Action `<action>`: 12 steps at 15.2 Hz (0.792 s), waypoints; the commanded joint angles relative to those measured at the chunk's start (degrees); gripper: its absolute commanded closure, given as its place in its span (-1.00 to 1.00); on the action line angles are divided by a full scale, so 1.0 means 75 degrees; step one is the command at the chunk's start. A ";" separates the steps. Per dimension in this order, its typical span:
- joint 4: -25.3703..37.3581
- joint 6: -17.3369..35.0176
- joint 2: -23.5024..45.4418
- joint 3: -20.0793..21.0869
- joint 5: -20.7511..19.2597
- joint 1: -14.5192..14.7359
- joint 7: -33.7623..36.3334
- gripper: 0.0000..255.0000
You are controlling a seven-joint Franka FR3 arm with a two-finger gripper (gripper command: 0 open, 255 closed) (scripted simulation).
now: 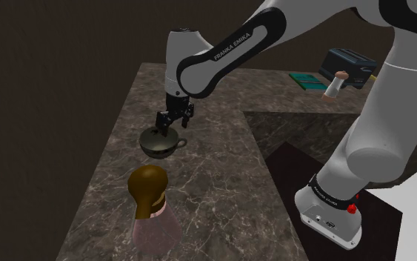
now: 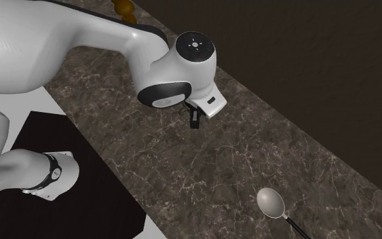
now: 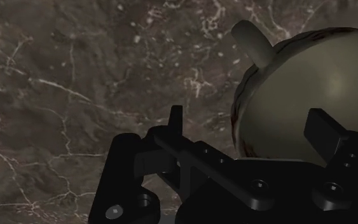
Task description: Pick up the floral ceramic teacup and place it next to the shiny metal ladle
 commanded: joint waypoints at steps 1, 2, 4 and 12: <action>0.0000 0.0007 0.0006 -0.0001 -0.0003 0.0001 0.0001 -1.00; 0.0000 0.0007 0.0006 -0.0001 -0.0003 0.0001 0.0001 -1.00; 0.0000 0.0005 0.0004 -0.0001 -0.0002 0.0000 0.0000 1.00; -0.0002 0.0006 0.0004 0.0000 -0.0002 0.0001 0.0001 1.00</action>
